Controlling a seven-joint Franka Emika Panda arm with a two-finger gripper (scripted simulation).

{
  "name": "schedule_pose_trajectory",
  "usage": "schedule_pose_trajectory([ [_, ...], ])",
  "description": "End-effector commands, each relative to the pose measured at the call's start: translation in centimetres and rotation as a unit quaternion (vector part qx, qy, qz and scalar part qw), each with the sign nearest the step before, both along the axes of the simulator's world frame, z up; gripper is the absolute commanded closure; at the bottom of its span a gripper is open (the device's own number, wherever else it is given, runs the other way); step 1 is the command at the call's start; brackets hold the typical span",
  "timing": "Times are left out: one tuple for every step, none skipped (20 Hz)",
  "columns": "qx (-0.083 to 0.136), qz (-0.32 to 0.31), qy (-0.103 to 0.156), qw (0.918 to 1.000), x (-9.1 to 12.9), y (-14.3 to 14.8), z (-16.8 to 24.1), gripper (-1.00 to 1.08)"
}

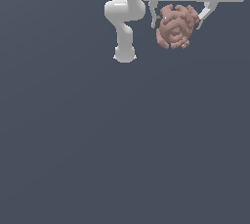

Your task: Pick up the object and move it to a goal position.

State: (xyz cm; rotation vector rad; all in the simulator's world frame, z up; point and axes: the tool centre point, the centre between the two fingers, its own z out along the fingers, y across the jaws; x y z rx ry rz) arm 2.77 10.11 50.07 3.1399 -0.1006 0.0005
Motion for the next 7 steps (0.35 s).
schedule_pose_trajectory([
  [0.0, 0.0, 0.0, 1.0, 0.07, 0.11, 0.4, 1.08],
  [0.0, 0.0, 0.0, 1.0, 0.1, 0.13, 0.49, 1.08],
  [0.0, 0.0, 0.0, 1.0, 0.12, 0.16, 0.57, 1.08],
  [0.0, 0.0, 0.0, 1.0, 0.13, 0.17, 0.62, 1.08],
  [0.0, 0.0, 0.0, 1.0, 0.15, 0.18, 0.66, 1.08],
  [0.0, 0.0, 0.0, 1.0, 0.15, 0.19, 0.68, 1.08],
  [0.0, 0.0, 0.0, 1.0, 0.16, 0.19, 0.69, 1.08],
])
